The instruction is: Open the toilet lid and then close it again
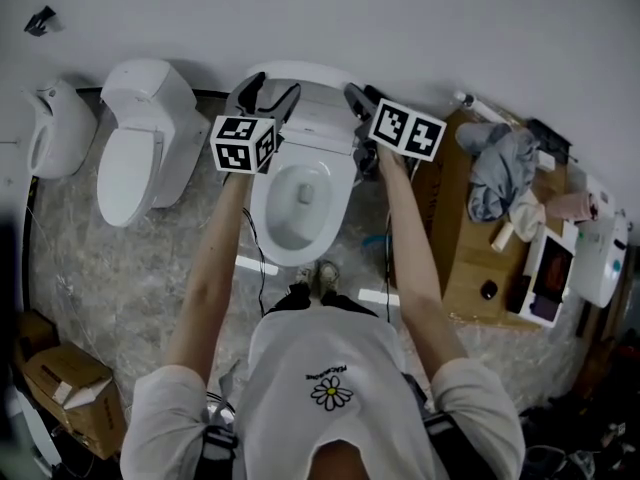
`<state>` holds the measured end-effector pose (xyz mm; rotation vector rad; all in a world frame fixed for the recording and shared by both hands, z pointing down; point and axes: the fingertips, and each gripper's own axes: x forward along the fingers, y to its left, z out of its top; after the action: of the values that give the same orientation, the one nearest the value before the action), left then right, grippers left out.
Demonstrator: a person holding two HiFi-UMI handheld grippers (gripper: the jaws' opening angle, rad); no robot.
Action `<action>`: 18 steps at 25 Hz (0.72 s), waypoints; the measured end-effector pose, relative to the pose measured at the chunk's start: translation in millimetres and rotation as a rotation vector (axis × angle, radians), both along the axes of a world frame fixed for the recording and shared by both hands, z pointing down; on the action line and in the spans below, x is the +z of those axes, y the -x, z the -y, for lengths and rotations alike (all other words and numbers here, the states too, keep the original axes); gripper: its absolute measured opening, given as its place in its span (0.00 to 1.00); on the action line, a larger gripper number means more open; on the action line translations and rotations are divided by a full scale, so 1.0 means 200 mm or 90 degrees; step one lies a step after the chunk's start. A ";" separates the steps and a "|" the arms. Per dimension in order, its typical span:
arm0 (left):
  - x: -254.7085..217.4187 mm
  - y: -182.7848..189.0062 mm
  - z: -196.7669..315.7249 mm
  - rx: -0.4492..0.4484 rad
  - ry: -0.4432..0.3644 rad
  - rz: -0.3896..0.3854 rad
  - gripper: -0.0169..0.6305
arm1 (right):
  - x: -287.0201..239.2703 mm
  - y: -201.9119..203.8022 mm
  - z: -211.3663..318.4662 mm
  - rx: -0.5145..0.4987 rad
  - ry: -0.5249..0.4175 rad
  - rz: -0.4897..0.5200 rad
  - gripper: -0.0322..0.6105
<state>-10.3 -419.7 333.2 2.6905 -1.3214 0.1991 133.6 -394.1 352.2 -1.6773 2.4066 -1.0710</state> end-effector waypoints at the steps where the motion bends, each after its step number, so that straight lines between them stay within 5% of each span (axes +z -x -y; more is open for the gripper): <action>1: 0.00 0.00 0.02 0.001 -0.001 0.000 0.52 | 0.00 -0.01 0.02 0.002 -0.001 -0.002 0.36; 18: -0.05 -0.13 0.38 0.028 -0.005 0.008 0.52 | -0.07 -0.13 0.39 0.024 -0.018 -0.053 0.35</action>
<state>15.8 -495.6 323.7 2.7319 -1.2690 0.2149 160.4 -471.3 339.1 -1.7854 2.4149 -0.9778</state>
